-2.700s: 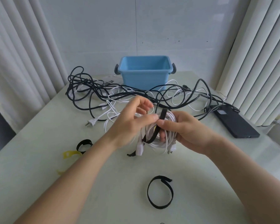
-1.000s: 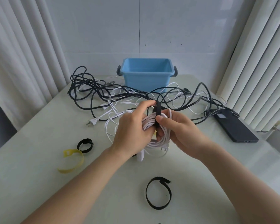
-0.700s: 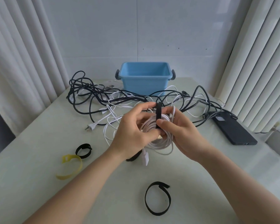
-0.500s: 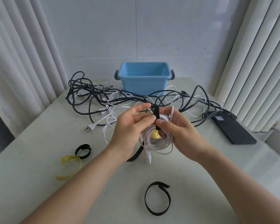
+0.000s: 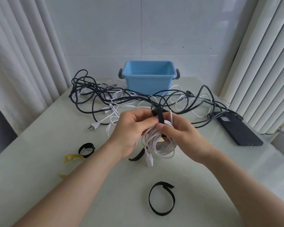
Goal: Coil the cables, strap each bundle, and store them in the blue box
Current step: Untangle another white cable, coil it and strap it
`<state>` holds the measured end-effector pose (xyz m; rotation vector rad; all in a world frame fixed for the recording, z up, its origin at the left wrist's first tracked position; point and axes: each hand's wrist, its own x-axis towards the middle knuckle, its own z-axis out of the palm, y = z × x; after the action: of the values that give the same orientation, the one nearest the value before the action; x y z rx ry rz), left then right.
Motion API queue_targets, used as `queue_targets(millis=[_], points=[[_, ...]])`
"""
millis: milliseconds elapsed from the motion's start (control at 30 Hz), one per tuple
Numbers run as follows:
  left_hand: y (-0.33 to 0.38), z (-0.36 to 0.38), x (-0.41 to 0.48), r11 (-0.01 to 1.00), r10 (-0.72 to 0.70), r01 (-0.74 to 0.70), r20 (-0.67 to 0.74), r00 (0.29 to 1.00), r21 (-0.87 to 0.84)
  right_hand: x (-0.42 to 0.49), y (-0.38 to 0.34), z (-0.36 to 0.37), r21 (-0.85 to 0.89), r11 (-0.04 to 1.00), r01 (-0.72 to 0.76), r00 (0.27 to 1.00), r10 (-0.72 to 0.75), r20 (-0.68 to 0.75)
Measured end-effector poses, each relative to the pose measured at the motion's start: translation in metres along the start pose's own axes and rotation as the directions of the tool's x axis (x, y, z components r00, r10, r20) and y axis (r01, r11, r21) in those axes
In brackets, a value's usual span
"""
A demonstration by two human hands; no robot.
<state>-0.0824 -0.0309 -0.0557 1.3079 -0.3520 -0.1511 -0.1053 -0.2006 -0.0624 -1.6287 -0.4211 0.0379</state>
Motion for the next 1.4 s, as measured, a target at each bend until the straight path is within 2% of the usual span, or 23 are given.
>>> queue_targets(millis=[100, 200, 267, 467, 667, 833, 1067, 1167, 1267, 1333, 1400], points=[[0.0, 0.002, 0.0, 0.995, 0.033, -0.024, -0.097, 0.995, 0.096, -0.001, 0.0, 0.002, -0.046, 0.999, 0.01, 1.0, -0.011, -0.016], [-0.001, 0.001, 0.001, 0.985, -0.005, 0.034, -0.171, 0.985, 0.17, -0.001, 0.002, 0.003, -0.069, 0.998, 0.005, 1.0, -0.005, -0.007], [-0.002, 0.0, 0.001, 0.975, -0.007, 0.044, -0.17, 0.985, 0.216, -0.001, 0.002, 0.005, -0.058, 0.998, -0.001, 1.0, 0.002, 0.029], [-0.008, -0.006, 0.005, 0.92, 0.146, -0.087, -0.128, 0.981, 0.383, -0.005, -0.004, 0.008, -0.069, 0.998, 0.004, 0.993, 0.005, 0.122], [-0.003, -0.003, 0.0, 0.946, 0.127, -0.115, -0.02, 0.992, 0.304, -0.008, -0.012, 0.007, 0.024, 0.999, -0.034, 0.971, 0.027, 0.238], [-0.002, 0.001, -0.003, 0.942, 0.178, -0.147, -0.077, 0.981, 0.303, -0.008, -0.012, 0.008, -0.01, 0.999, -0.051, 0.972, 0.052, 0.228], [-0.013, 0.002, 0.002, 0.856, 0.352, -0.231, -0.194, 0.916, 0.463, -0.008, -0.011, 0.006, -0.042, 0.996, -0.073, 0.976, 0.08, 0.201], [-0.009, 0.0, 0.003, 0.813, 0.339, -0.234, -0.105, 0.935, 0.534, -0.006, -0.008, 0.008, -0.057, 0.994, -0.089, 0.978, 0.099, 0.184], [-0.002, -0.004, 0.001, 0.867, 0.167, -0.204, 0.12, 0.979, 0.454, -0.007, -0.008, 0.008, -0.018, 0.995, -0.099, 0.971, 0.1, 0.217], [0.002, -0.005, 0.0, 0.911, 0.08, -0.188, 0.288, 0.954, 0.368, -0.007, -0.008, 0.008, 0.005, 0.994, -0.111, 0.964, 0.106, 0.246], [0.003, -0.003, -0.002, 0.916, 0.049, -0.188, 0.366, 0.929, 0.353, -0.008, -0.008, 0.008, 0.025, 0.993, -0.113, 0.958, 0.102, 0.27]])
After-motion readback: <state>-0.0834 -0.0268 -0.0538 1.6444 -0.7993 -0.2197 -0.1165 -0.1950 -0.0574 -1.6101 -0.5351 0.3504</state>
